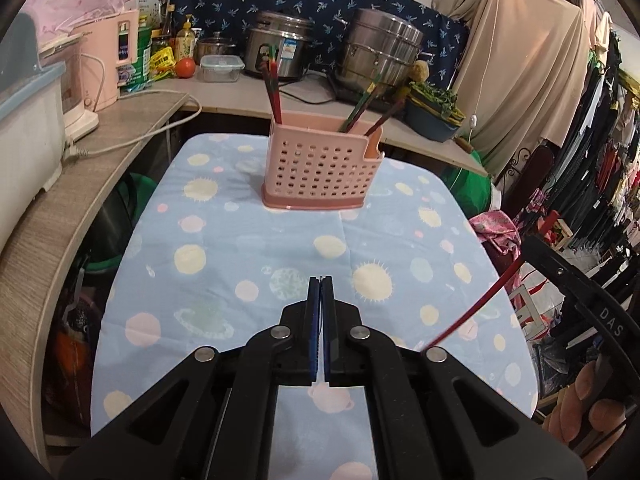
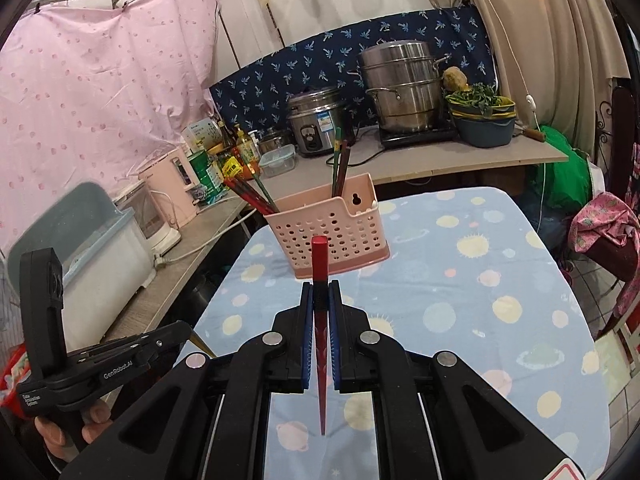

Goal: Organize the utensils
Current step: 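Lift the red chopstick with the right tool while the left tool carries the gold spoon to the basket, then open both tools to drop the chopstick and spoon into the pink basket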

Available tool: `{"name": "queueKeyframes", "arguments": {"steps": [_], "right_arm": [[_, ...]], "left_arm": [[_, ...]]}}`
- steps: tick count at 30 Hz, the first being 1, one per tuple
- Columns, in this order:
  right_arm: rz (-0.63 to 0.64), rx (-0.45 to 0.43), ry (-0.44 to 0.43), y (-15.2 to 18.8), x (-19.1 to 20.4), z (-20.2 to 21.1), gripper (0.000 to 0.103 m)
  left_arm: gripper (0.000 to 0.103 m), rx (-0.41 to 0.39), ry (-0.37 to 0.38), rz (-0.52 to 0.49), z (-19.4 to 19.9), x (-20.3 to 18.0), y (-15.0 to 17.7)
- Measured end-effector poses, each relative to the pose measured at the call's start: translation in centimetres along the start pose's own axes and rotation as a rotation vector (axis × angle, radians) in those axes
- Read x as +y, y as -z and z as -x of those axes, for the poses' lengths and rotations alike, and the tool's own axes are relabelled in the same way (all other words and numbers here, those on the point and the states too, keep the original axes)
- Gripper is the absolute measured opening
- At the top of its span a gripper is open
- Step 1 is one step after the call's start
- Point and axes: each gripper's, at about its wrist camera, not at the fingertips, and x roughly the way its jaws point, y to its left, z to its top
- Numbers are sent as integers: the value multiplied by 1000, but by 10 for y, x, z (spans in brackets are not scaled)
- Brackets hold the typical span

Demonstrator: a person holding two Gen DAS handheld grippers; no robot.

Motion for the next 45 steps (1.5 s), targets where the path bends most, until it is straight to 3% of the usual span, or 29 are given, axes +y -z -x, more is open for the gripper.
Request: {"name": "queueKeyframes", "arguments": {"steps": [10, 14, 21, 27, 33, 45], "right_arm": [[6, -127, -40, -72, 9, -17, 7], [-16, -173, -82, -105, 11, -30, 7], [-21, -253, -82, -162, 15, -60, 7], [-57, -282, -62, -196, 3, -100, 7], [-64, -236, -25, -201, -7, -146, 7], [-45, -92, -11, -167, -11, -217, 7]], "left_arm": [[1, -122, 44, -27, 15, -6, -77], [1, -179, 29, -43, 15, -10, -111], [1, -254, 41, -46, 3, -11, -175], [1, -270, 32, -42, -25, -6, -209], [1, -230, 14, -28, -65, 0, -219], [1, -139, -25, -28, -132, 10, -211]]}}
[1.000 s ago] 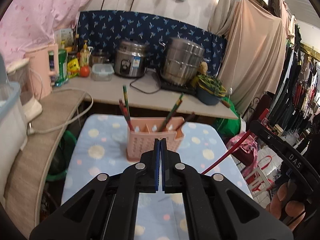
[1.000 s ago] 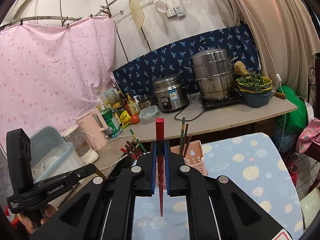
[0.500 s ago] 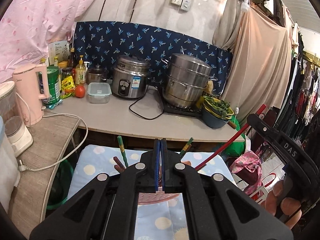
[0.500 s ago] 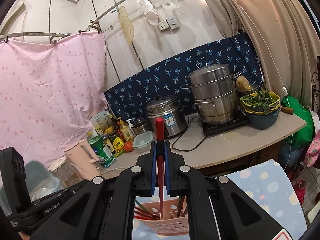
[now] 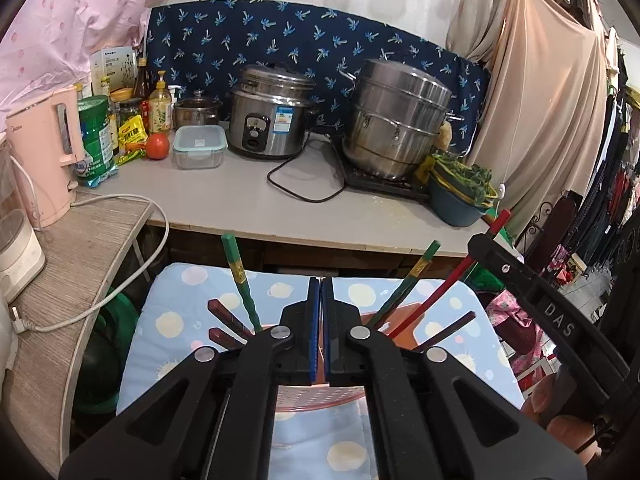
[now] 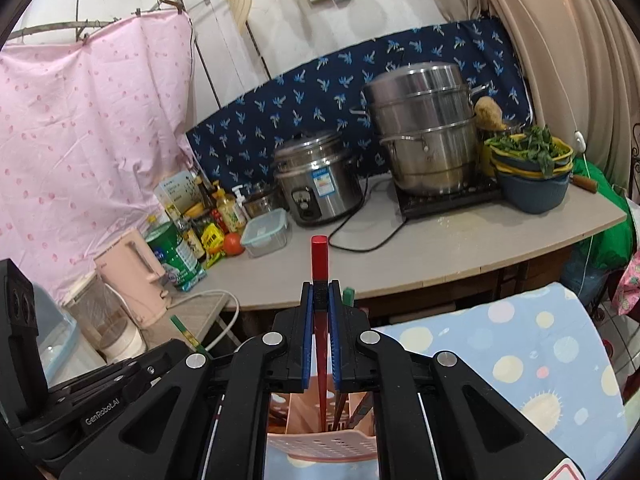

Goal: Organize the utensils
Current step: 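Open both tools to drop the chopstick and spoon into the pink basket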

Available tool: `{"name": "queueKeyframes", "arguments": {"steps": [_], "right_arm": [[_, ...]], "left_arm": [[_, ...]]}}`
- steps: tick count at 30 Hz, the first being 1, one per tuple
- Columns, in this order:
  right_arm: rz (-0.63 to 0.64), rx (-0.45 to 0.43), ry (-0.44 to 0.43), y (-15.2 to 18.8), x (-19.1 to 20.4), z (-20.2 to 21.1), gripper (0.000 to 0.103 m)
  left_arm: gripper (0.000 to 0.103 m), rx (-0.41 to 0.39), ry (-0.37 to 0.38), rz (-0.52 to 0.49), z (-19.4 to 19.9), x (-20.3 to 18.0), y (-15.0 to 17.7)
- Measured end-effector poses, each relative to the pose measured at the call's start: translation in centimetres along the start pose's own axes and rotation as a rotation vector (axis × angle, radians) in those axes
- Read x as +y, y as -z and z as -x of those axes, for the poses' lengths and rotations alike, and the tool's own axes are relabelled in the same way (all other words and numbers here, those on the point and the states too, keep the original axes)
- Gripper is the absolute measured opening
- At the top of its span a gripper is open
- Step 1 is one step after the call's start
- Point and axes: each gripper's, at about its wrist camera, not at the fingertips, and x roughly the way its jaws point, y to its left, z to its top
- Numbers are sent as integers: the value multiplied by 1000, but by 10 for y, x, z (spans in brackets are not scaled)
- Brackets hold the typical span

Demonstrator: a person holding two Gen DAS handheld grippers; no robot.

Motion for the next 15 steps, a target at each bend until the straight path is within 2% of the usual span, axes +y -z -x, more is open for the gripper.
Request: {"name": "queueKeyframes", "arguments": {"steps": [5, 7, 9, 13, 15], "right_arm": [[13, 58, 2, 12, -2, -15, 9], [22, 57, 10, 15, -1, -16, 14], [31, 59, 14, 17, 0, -16, 14], [31, 53, 10, 19, 0, -7, 15], [33, 48, 9, 20, 0, -1, 17]], "left_arm": [[1, 17, -16, 7, -16, 4, 5], [1, 6, -30, 2, -18, 4, 6], [2, 2, -38, -7, -19, 2, 8], [16, 1, -58, -9, -18, 2, 11], [18, -6, -68, -17, -14, 0, 13]]}}
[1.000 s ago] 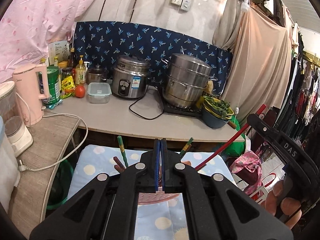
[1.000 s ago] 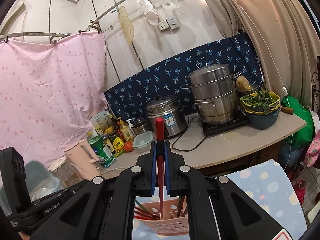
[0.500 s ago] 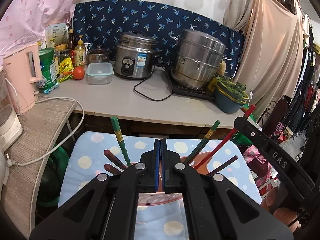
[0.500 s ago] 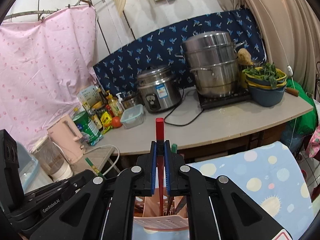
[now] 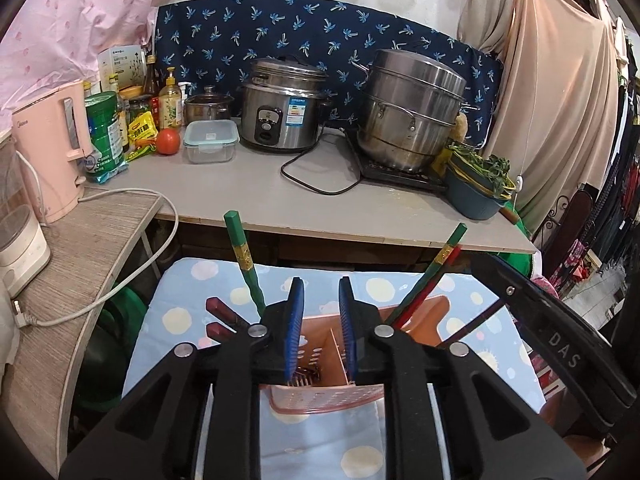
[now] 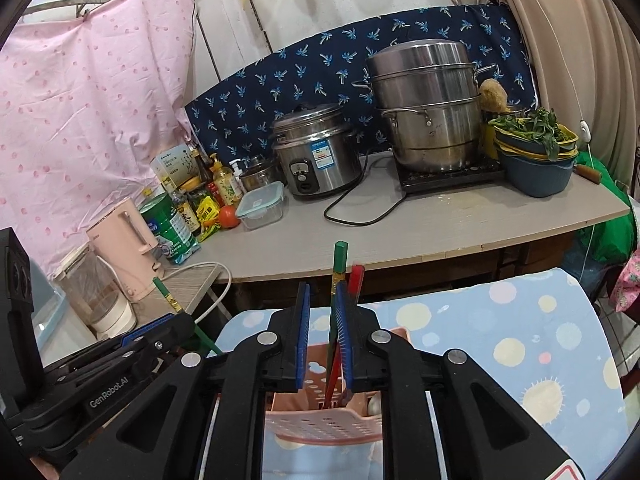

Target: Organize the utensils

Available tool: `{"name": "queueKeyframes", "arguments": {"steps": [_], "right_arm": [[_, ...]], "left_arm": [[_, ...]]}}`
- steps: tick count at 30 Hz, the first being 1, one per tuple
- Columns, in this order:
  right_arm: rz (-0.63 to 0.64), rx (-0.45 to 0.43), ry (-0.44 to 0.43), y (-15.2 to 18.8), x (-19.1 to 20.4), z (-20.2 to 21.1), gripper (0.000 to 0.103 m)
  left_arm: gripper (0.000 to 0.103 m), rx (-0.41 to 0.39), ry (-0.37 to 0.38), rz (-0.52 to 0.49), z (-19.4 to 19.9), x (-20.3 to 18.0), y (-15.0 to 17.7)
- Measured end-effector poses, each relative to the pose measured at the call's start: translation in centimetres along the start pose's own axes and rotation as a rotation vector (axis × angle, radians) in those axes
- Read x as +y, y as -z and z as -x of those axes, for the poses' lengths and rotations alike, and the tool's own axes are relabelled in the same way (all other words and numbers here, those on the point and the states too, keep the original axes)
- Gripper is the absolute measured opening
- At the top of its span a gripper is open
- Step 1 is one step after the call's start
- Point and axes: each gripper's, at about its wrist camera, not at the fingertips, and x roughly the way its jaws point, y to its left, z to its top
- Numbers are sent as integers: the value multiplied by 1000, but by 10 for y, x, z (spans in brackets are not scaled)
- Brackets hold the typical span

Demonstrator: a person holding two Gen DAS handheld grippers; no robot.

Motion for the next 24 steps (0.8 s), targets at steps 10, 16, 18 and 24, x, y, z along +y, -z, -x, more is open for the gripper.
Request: {"name": "queueKeyframes", "arguments": {"steps": [10, 16, 18, 24], "right_arm": [[35, 18, 3, 22, 9, 39, 30], [62, 33, 38, 43, 14, 67, 37], [75, 38, 51, 50, 17, 77, 37], [104, 36, 83, 68, 24, 105, 41]], "left_arm": [[40, -48, -85, -54, 36, -12, 11], [50, -47, -132, -64, 60, -14, 25], [50, -42, -140, -68, 67, -15, 31], [57, -23, -161, -75, 86, -16, 53]]}}
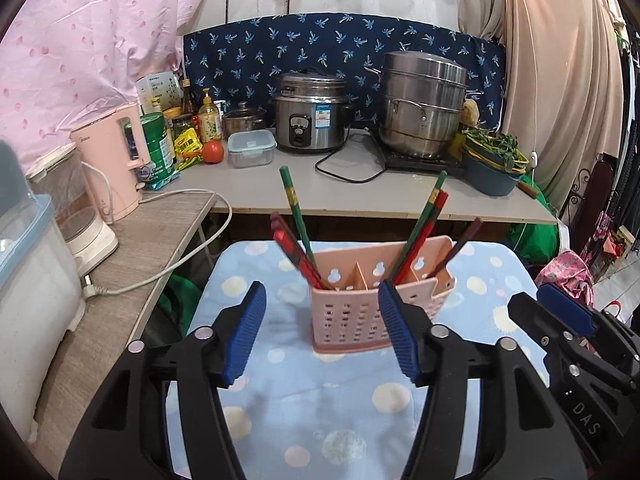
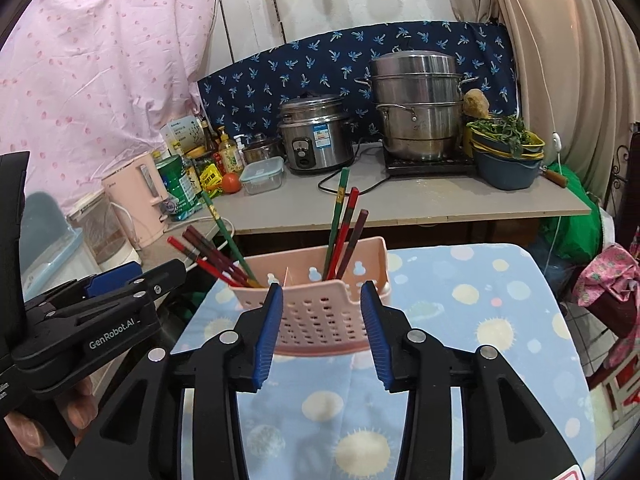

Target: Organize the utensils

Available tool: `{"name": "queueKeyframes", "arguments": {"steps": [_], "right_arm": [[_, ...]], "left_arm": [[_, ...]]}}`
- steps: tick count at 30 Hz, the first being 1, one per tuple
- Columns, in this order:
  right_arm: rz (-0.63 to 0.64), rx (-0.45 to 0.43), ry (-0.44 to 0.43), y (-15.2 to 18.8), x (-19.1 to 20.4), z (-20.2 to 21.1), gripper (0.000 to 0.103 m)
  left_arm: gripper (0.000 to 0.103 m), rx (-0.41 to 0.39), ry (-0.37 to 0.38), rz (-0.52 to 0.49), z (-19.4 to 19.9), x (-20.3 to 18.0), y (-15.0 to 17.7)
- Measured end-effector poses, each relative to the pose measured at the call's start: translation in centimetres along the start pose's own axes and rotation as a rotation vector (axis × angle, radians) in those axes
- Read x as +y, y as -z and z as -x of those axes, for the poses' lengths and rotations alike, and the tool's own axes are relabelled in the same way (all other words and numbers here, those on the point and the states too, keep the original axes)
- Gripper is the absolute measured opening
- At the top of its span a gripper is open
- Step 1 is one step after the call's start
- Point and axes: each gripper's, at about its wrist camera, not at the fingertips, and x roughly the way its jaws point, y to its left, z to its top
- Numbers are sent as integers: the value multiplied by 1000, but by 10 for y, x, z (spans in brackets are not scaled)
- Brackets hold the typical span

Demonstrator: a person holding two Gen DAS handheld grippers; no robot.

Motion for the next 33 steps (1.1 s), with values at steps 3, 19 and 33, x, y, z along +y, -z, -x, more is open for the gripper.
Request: {"name": "queueKeyframes", "arguments": {"steps": [3, 19, 33], "right_arm": [[7, 0, 21, 8, 2, 12, 42], [7, 75, 37, 54, 3, 45, 43], [27, 106, 68, 71, 3, 57, 64]], "left_arm": [[60, 9, -10, -6, 9, 0, 12], [73, 43, -62, -7, 43, 12, 61], [88, 73, -81, -11, 58, 10, 86]]}}
